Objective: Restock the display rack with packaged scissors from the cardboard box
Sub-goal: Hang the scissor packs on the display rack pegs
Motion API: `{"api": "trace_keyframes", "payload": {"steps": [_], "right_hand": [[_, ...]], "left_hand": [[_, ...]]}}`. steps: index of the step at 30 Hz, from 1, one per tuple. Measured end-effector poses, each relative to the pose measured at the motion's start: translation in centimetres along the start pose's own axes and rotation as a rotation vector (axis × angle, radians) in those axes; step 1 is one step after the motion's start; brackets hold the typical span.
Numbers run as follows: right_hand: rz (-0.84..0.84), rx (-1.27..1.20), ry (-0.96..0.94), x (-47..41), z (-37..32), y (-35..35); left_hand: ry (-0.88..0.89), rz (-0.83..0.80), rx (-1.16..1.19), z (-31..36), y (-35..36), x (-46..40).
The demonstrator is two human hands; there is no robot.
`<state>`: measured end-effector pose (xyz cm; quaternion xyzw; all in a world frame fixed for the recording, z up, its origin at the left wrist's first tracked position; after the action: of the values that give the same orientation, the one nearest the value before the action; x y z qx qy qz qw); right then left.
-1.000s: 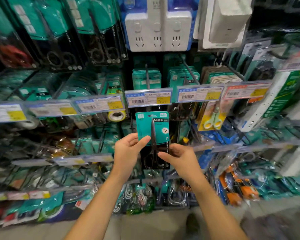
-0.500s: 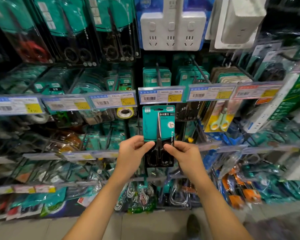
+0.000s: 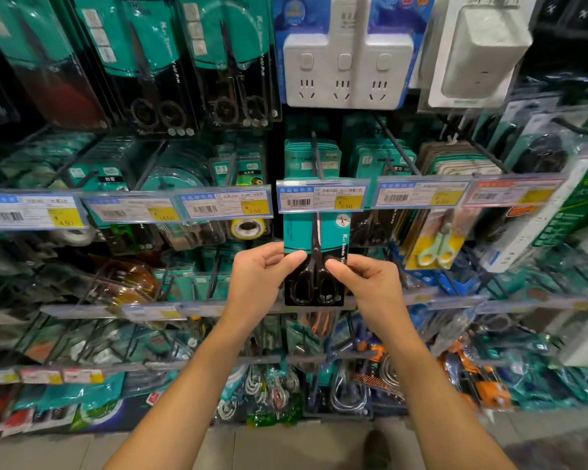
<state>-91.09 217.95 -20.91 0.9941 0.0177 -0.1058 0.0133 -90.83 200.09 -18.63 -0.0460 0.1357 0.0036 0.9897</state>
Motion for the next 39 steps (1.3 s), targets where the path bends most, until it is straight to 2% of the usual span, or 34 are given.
{"api": "trace_keyframes", "payload": {"steps": [5,14,19,26,30,39], "right_hand": [[0.026,0.017,0.012,-0.8,0.6,-0.2],[-0.015,0.042,-0.008,-2.0,1.2,-0.2],[0.009,0.024,0.014,-2.6,1.5,-0.3],[0.041,-0.001,-0.006,-4.0,1.4,-0.3],[0.041,-0.024,-0.006,-5.2,1.8,-0.3],[0.032,-0.016,0.063,-7.3,3.7,-0.4]], "left_hand": [[0.001,0.009,0.032,-0.2,0.1,-0.7],[0.06,0.025,-0.048,-0.7,-0.2,-1.5],[0.0,0.027,-0.031,-1.4,0.0,-2.4],[-0.205,0.111,0.02,-3.9,0.0,-4.4],[-0.228,0.198,-0.009,-5.1,-0.2,-5.7],[-0.248,0.255,-0.043,-5.5,0.1,-6.8]]}}
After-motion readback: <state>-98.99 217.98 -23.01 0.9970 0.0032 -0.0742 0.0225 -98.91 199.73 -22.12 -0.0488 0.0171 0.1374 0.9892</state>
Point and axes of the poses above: each hand's wrist, its own x-axis away from the middle knuckle, its own y-axis out of the palm, z = x × y, the point moved 6 cm from there along -x, towards the middle knuckle, and after that the axes turned 1 degree about -x, right-handed, at the moved point
